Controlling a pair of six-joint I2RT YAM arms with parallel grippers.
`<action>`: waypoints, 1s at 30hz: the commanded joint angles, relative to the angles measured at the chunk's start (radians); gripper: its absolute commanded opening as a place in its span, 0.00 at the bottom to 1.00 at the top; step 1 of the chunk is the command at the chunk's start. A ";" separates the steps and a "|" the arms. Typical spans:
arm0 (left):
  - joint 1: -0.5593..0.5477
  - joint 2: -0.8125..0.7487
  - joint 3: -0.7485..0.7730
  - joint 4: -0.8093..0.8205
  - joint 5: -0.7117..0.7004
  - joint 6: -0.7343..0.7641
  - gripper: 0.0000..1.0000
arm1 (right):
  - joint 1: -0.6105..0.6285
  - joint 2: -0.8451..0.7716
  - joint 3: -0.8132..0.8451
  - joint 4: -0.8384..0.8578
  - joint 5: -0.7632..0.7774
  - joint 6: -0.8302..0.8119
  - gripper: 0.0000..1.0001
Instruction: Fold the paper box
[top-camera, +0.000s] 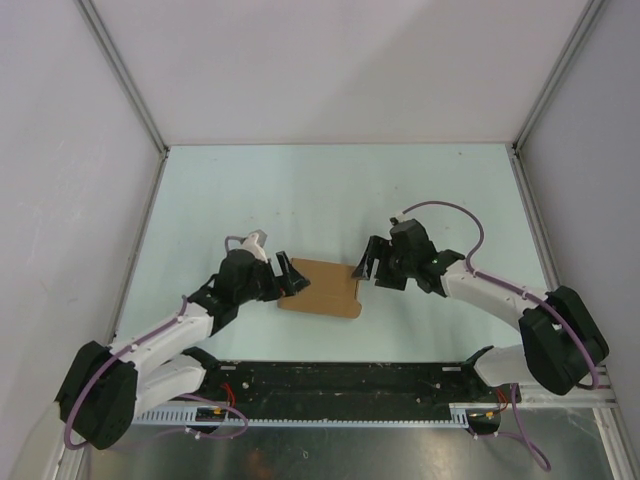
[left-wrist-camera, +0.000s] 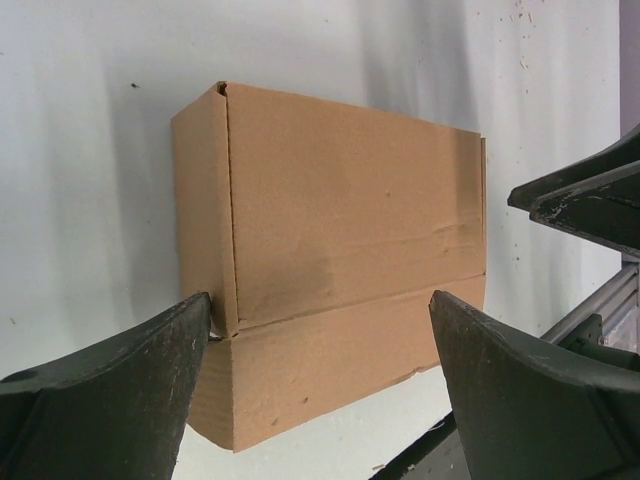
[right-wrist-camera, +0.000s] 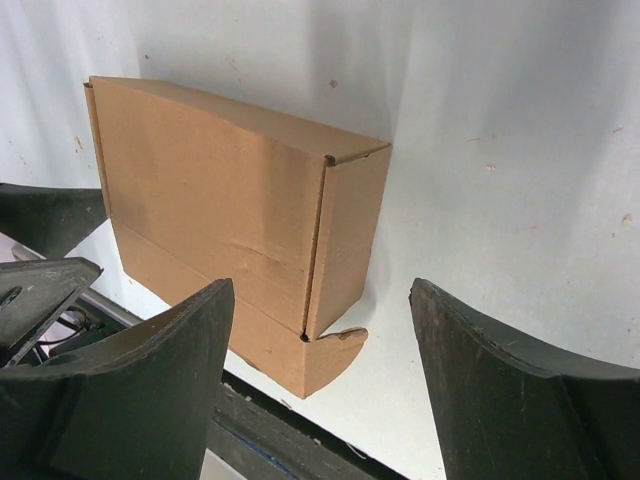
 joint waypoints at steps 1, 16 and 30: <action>-0.020 -0.024 -0.008 0.016 0.013 -0.025 0.96 | 0.006 -0.029 -0.003 -0.023 0.020 -0.020 0.77; -0.038 -0.159 0.002 -0.206 -0.091 0.009 0.95 | 0.081 -0.110 -0.003 -0.160 0.109 -0.011 0.76; -0.040 -0.213 0.048 -0.312 -0.108 0.045 0.91 | 0.193 -0.138 -0.075 -0.066 0.126 0.112 0.73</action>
